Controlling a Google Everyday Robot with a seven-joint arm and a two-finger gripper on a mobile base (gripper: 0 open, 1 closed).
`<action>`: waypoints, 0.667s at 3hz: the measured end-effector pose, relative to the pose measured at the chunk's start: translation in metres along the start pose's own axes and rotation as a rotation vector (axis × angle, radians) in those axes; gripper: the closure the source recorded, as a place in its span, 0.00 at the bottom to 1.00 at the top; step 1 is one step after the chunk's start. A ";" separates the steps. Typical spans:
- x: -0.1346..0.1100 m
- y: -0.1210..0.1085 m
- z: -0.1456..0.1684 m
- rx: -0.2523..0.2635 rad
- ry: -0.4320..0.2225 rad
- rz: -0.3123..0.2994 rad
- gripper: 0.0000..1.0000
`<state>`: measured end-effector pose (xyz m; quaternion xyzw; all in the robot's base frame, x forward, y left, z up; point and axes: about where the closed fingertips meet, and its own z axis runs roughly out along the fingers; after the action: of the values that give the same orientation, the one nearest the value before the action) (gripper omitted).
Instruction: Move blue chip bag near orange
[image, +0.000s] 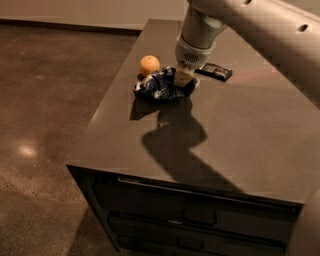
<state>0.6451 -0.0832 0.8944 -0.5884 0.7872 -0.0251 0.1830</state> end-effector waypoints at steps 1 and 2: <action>0.000 -0.013 0.009 0.009 0.006 -0.019 0.59; 0.003 -0.017 0.014 0.003 -0.021 -0.033 0.37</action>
Offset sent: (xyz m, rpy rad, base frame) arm 0.0249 -0.0113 -0.0104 0.0418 -0.0256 0.0616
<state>0.6649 -0.0886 0.8848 -0.6014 0.7752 -0.0229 0.1917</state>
